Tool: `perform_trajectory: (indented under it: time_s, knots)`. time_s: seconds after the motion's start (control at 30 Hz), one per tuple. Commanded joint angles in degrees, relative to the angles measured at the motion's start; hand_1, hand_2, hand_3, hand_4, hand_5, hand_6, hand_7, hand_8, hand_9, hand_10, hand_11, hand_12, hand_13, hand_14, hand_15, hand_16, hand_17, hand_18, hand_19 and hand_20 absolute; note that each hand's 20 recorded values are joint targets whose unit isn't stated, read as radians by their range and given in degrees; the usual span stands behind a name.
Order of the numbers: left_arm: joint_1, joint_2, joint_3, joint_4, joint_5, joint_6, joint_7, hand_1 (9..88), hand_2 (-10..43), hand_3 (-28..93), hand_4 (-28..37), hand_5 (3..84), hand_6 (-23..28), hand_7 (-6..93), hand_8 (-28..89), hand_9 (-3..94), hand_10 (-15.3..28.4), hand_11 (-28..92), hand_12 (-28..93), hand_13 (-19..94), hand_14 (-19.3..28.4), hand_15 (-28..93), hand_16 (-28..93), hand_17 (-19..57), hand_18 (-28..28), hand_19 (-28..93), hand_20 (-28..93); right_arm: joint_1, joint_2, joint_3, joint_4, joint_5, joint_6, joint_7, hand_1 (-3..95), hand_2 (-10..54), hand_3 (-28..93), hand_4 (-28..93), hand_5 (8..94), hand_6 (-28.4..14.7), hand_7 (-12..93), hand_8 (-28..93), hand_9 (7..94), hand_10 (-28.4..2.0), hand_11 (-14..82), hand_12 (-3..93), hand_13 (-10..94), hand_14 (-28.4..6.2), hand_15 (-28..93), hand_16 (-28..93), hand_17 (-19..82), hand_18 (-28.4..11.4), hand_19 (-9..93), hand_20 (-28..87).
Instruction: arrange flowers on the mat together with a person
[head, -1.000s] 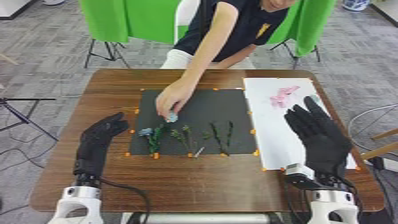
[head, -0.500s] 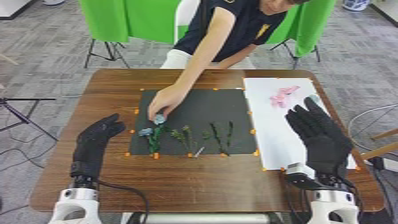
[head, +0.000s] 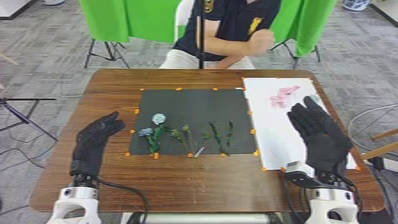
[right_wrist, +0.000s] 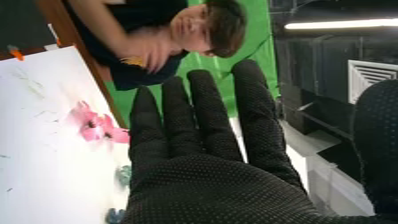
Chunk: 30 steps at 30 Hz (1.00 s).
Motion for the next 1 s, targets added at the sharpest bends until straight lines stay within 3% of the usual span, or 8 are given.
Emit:
perform_trajectory:
  time_s: [0.03,0.23,0.4,0.47,0.57,0.67,0.77,1.0]
  knots:
    - [1.08,-0.75,-0.4,0.29,-2.03,0.99,0.18,27.0,-5.9,64,-17.6,46.9,3.3,16.9,-6,47.4,12.5,22,17,37,16.2,19,5,3.6,11.4,6,17,-0.98,-0.55,-0.36,-0.35,-0.35,1.56,-1.01,7.5,2.3,82,-19,44.9,-1.7,11,-9,39.4,-15.5,3.7,11.6,25,-10.3,6,14,17,-9.7,2,28]
    - [1.72,-0.29,-0.72,0.43,-2.31,0.5,-0.42,26.9,-5.8,63,-17.9,47.0,3.4,17.0,-6,47.4,12.6,22,17,37,16.2,19,5,3.6,11.3,6,17,-1.04,-0.12,0.13,-0.58,-0.9,2.69,-1.49,7.8,1.8,82,-19,45.1,-1.8,11,-9,39.0,-15.4,3.8,11.6,26,-9.9,6,14,17,-8.9,1,27]
    - [0.07,0.05,0.1,1.1,-2.48,1.07,0.15,26.8,-6.0,64,-17.8,46.0,3.0,16.8,-6,47.0,12.8,22,17,37,16.3,19,5,3.6,11.3,6,17,4.55,5.23,-0.04,0.73,-10.54,22.68,-1.85,15.2,-1.0,80,-19,37.8,-2.1,13,-9,31.6,-14.6,2.4,13.3,28,-10.0,8,16,18,-8.3,4,27]
    - [0.15,0.19,0.03,0.85,-2.03,0.89,-0.4,26.9,-6.0,64,-17.9,45.0,2.8,16.5,-6,45.1,12.6,21,17,37,16.4,19,5,3.5,11.3,6,17,8.22,8.34,2.16,2.26,-20.44,27.04,1.72,19.3,-3.5,80,-19,36.2,-2.6,14,-10,30.4,-14.8,3.9,15.2,30,-10.0,9,17,21,-8.3,8,29]
    - [1.35,0.1,-0.17,0.26,-2.26,1.02,-0.62,27.0,-5.9,64,-17.8,44.5,2.9,16.3,-6,42.9,12.2,20,18,36,16.3,19,6,3.3,11.4,6,17,12.23,13.75,5.38,4.14,-35.68,28.77,13.28,24.7,-7.1,79,-18,35.4,-3.5,17,-10,30.7,-15.7,10.2,17.4,37,-11.8,14,21,27,-10.0,26,33]
    - [1.81,-0.06,-0.09,0.19,-2.1,1.33,-0.38,27.0,-5.9,64,-17.8,44.1,2.7,16.3,-6,42.5,12.3,20,18,35,16.1,19,6,3.2,11.4,6,17,14.74,17.52,9.33,5.42,-46.44,21.31,24.1,28.1,-9.4,78,-18,37.7,-4.1,18,-10,34.3,-16.3,14.7,19.0,42,-13.9,32,19,33,-12.0,41,35]
    - [2.03,0.09,0.51,-0.03,-2.62,3.29,0.1,27.1,-5.8,63,-17.7,44.0,2.7,16.3,-6,41.6,12.2,20,18,35,16.1,19,6,3.1,11.4,6,17,17.11,21.88,9.32,8.22,-54.98,15.86,30.01,28.3,-9.5,76,-19,41.2,-4.0,17,-10,39.0,-18.2,14.9,19.3,48,-15.7,40,19,35,-14.6,51,38]
    - [1.98,0.31,0.81,-0.28,-2.69,4.43,0.47,27.2,-6.3,64,-17.5,40.2,2.7,15.4,-6,29.9,9.6,15,19,30,14.7,17,7,2.2,11.3,5,17,25.11,31.63,1.04,18.44,-70.81,4.68,41.12,31.6,-9.5,72,-19,47.1,-4.9,18,-8,43.1,-20.1,16.0,20.3,56,-15.8,47,19,41,-15.7,59,38]
